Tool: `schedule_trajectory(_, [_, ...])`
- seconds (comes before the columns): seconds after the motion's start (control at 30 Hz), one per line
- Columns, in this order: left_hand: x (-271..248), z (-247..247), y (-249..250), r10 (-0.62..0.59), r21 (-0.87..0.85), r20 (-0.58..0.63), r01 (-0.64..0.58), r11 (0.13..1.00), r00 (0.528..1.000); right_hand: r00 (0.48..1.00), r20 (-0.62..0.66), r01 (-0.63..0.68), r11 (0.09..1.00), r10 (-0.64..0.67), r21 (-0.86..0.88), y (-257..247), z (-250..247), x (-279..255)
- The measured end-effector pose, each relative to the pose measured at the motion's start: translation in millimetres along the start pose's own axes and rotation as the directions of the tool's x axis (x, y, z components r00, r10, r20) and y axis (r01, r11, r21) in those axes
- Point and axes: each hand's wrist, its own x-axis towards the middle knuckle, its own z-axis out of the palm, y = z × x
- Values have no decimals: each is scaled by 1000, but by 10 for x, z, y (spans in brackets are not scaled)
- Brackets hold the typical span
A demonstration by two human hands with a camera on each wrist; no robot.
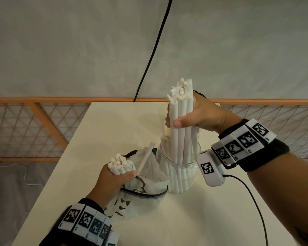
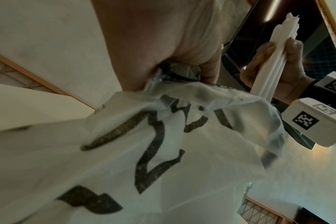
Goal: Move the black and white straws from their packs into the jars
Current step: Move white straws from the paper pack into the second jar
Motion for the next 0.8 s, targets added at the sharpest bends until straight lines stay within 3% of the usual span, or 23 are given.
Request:
schedule_trajectory(0.17, [-26,10,32,-3,-23,-15,3,1000,1000,975,220,-2,998,14,-57,-50,61,15])
schedule_trajectory(0.33, [-28,29,41,-15,-50,4,16,999,1000,971,240,18,999,-24,27,-24,-41,-68])
schedule_trajectory(0.53, [-25,29,52,-14,-56,0,14,998,1000,902,432,40,997,-6,-71,-23,-42,-85])
schedule_trajectory(0.6, [-33,35,53,-6,-67,4,7,998,1000,923,383,61,997,-40,-44,0,-59,-110])
schedule_trajectory(0.7, [-35,30,53,-7,-56,0,7,998,1000,972,198,117,992,-124,46,56,-198,-209])
schedule_trajectory(0.8, [-23,20,42,-6,-66,-4,6,998,1000,981,100,159,984,-166,79,101,-304,-281])
